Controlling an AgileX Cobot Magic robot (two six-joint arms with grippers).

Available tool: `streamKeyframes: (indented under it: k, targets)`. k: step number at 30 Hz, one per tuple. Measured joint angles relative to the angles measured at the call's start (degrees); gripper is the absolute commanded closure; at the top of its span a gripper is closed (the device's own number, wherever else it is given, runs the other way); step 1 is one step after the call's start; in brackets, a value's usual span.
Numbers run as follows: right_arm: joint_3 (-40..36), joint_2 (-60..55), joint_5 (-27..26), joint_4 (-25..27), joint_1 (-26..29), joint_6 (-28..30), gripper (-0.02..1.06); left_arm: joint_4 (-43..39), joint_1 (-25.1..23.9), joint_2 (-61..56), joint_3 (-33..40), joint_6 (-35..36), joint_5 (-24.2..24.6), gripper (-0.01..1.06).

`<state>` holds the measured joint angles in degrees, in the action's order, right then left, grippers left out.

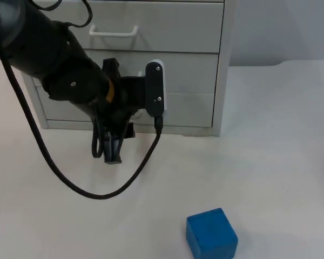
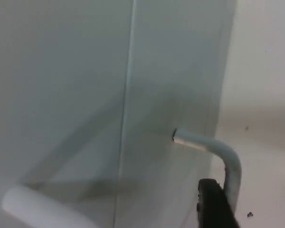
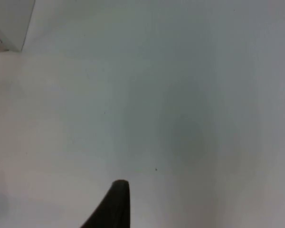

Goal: Open the drawer with the left hand, place the block into the drawer with the right hand, then close the drawer with the left hand.

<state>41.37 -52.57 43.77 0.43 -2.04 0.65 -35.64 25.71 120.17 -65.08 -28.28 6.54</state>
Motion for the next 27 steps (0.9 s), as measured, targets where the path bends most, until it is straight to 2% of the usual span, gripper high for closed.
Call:
streamKeyframes:
  k: [2, 3, 11, 18, 27]
  targets:
    - [0.0, 0.0, 0.0, 0.0, 0.0, 0.0, -0.01, -0.3, 0.0, 0.1, -0.5, 0.0, 0.4, 1.02]
    - [0.0, 0.0, -0.1, 0.0, 0.0, 0.0, -0.01, -0.6, 0.0, 0.1, -0.5, 0.0, 0.5, 1.05]
    - [0.0, 0.0, -0.1, 0.0, 0.0, 0.0, -0.01, -1.9, 0.9, 0.1, -0.8, -0.6, 3.2, 1.05]
    - [0.0, 0.0, -0.1, 0.0, 0.0, 0.0, -0.01, -2.3, 4.2, -1.0, 0.9, -0.1, 8.8, 1.05]
    - [0.0, 0.0, -0.1, 0.0, 0.0, 0.0, -0.01, -4.2, 7.2, -4.0, 7.7, 4.5, 9.1, 1.05]
